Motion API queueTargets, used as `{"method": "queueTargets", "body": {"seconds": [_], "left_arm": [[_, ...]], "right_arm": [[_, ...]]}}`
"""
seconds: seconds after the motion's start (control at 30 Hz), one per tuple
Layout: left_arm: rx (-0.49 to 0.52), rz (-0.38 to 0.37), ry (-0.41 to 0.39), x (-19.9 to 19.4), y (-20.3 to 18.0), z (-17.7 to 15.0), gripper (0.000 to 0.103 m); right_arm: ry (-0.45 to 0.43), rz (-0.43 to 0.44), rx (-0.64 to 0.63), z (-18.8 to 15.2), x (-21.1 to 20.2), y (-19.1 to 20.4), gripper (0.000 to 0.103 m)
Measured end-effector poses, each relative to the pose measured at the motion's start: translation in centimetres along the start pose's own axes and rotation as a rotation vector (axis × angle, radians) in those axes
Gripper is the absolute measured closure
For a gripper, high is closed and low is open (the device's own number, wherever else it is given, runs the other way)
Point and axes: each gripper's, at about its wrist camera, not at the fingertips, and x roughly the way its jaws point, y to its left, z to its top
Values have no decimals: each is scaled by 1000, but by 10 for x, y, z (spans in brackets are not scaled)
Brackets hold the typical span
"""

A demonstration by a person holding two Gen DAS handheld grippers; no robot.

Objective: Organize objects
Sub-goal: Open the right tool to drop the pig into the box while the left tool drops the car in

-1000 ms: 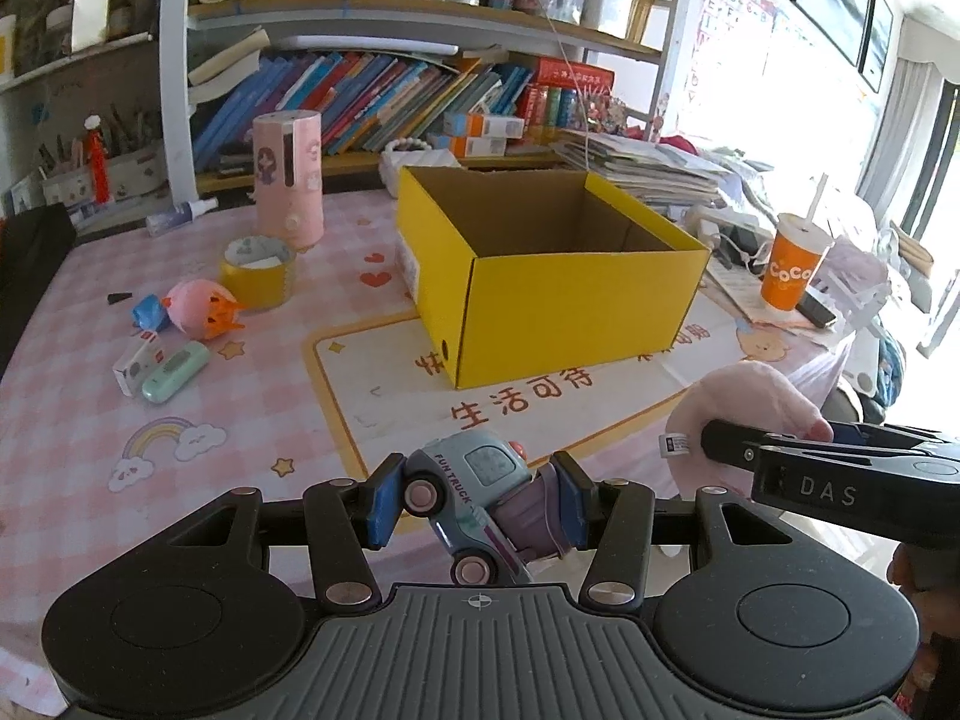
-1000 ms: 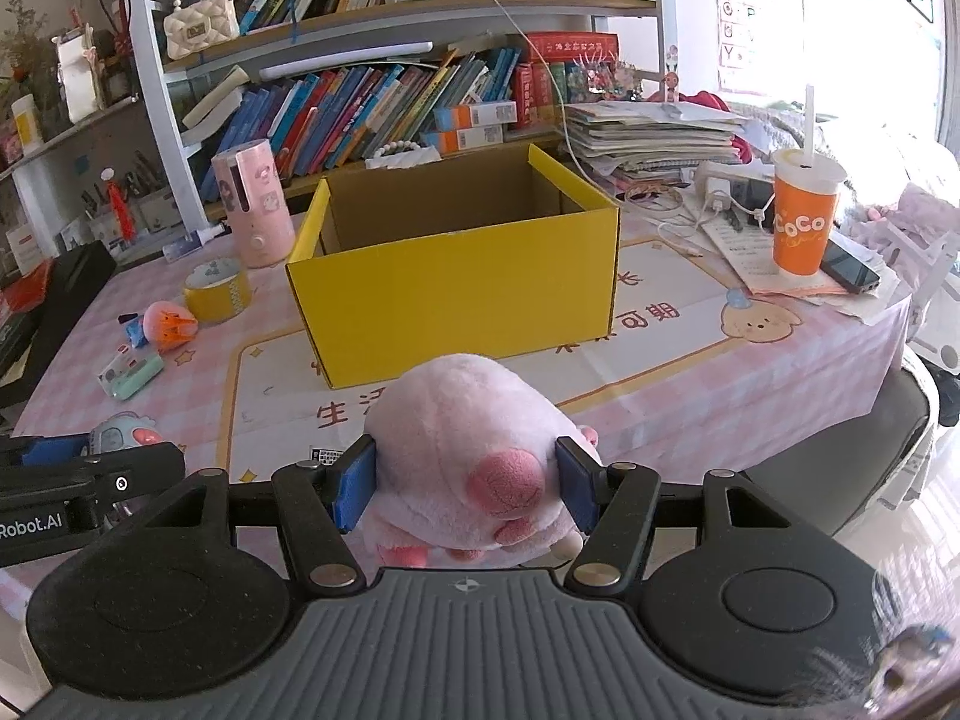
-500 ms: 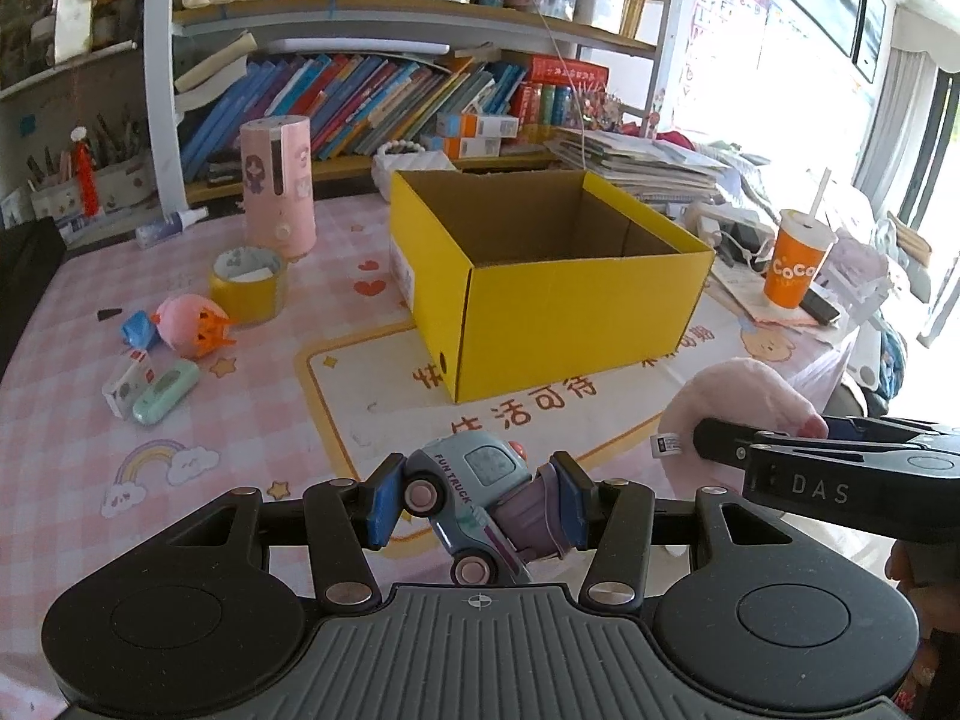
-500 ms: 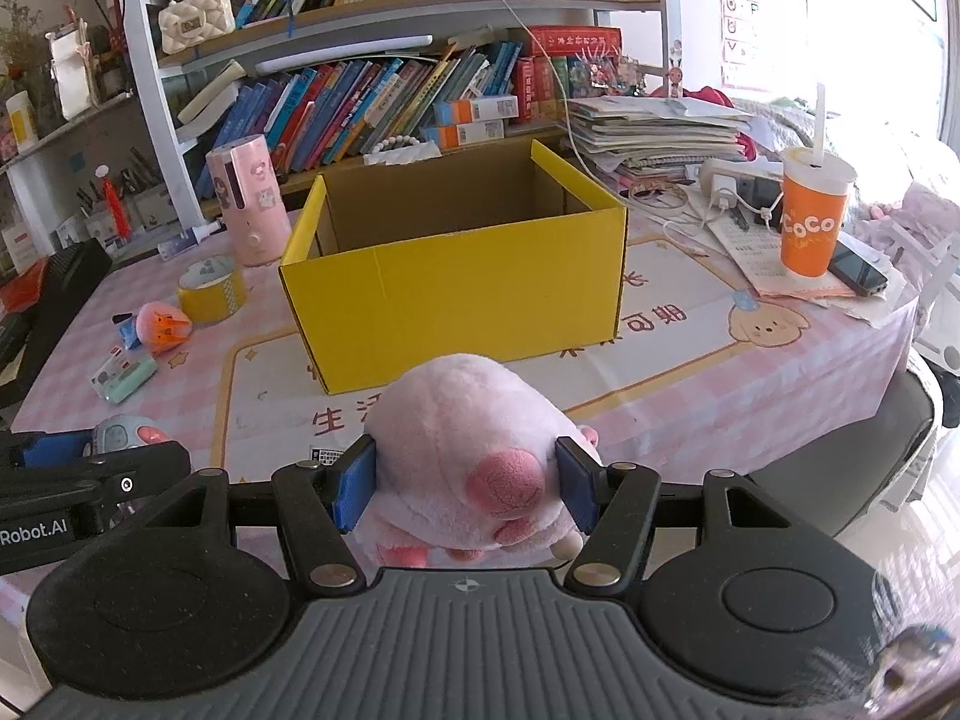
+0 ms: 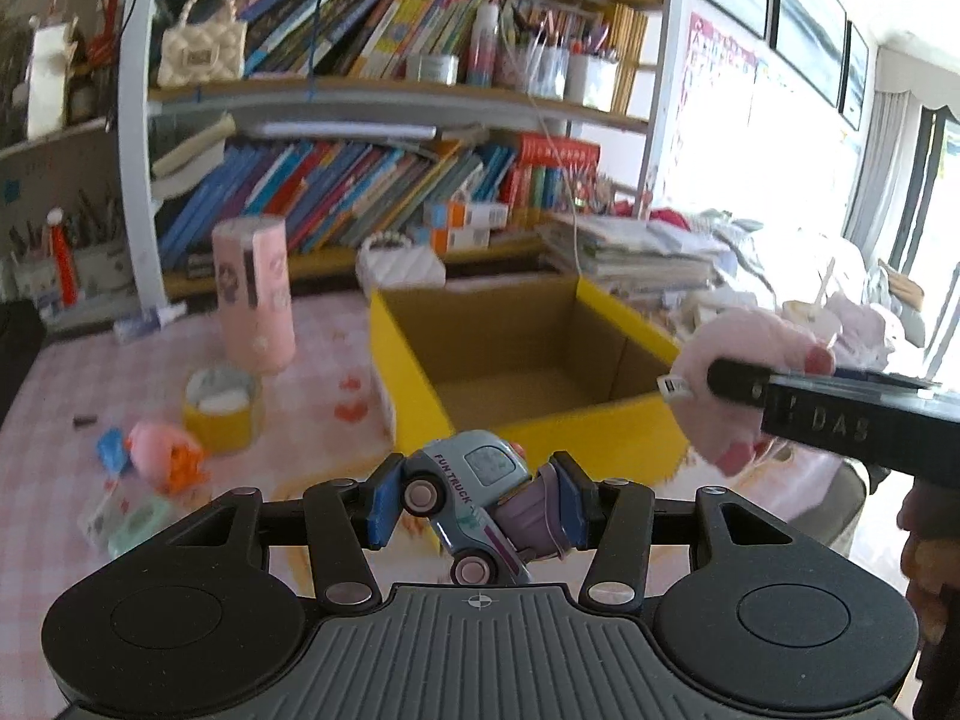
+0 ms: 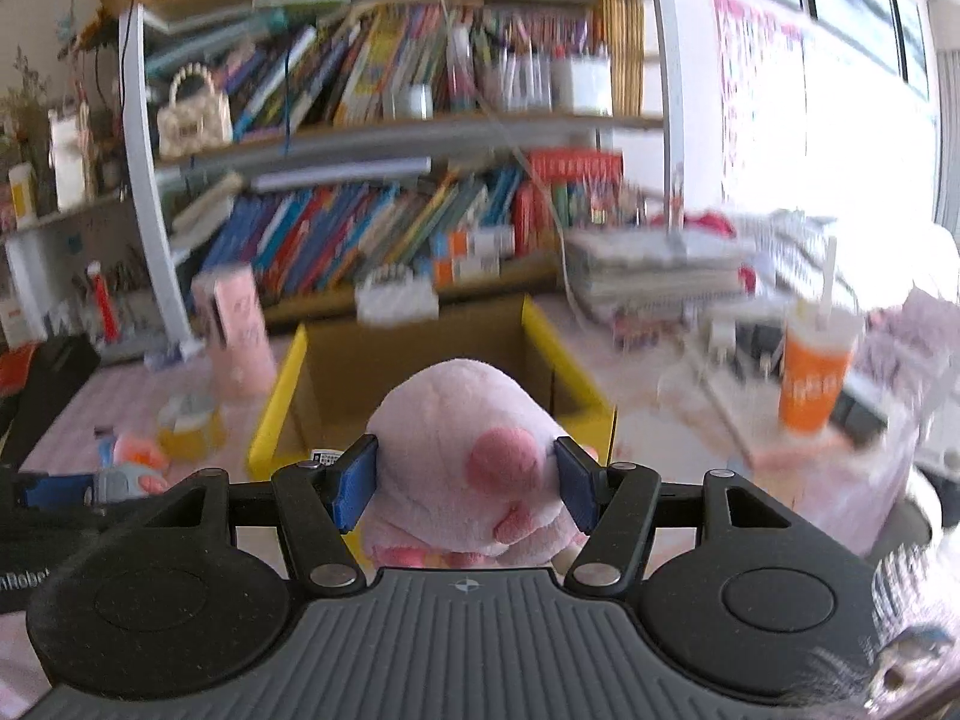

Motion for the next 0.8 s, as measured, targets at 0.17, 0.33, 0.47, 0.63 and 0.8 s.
{"method": "queueTargets", "body": {"seconds": [0.17, 0.33, 0.47, 0.63, 0.8], "left_arm": [[-1, 18, -44, 22, -8, 23, 53], [-11, 51, -77, 54, -17, 41, 53], [-47, 84, -48, 77, -21, 47, 53], [-39, 122, -25, 94, -27, 51, 53], [-34, 135, 26, 114, -35, 52, 53]], "right_arm": [[-95, 31, -36, 34, 21, -12, 55], [-132, 98, -116, 55, 57, -21, 84], [-16, 146, -186, 46, 121, -26, 96], [96, 207, -125, 33, 158, -44, 96], [125, 257, -100, 34, 173, -51, 96]]}}
